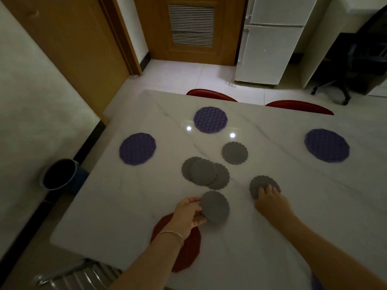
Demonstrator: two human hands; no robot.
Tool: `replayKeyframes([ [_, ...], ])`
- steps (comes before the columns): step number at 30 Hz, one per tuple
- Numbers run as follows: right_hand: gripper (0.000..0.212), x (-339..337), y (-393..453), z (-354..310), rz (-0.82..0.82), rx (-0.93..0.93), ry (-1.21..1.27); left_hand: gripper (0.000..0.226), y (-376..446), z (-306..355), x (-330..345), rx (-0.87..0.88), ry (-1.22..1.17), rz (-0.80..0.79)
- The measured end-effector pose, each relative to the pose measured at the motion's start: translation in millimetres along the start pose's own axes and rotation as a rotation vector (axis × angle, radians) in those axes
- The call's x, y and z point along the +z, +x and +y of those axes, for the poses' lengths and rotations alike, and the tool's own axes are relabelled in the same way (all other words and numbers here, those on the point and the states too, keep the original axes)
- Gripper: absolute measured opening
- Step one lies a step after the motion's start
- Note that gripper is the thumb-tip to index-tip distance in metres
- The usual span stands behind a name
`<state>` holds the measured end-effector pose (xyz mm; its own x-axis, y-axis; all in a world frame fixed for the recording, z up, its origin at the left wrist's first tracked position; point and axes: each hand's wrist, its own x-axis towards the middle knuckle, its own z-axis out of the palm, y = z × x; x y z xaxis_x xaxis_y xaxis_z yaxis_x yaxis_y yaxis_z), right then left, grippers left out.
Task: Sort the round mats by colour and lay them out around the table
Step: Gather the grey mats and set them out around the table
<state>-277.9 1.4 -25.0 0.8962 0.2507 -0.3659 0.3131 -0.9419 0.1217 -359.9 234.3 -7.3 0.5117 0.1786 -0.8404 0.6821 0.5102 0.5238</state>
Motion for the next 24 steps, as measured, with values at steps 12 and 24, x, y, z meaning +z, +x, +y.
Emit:
replayKeyframes([
  [12, 0.031, -33, -38, -92, 0.227, -0.201, 0.532, 0.022, 3, 10, -4, -0.02, -0.115, 0.041],
  [24, 0.029, -32, -31, -107, 0.263, -0.336, 0.55, 0.033, 0, 13, -12, 0.063, 0.009, -0.031],
])
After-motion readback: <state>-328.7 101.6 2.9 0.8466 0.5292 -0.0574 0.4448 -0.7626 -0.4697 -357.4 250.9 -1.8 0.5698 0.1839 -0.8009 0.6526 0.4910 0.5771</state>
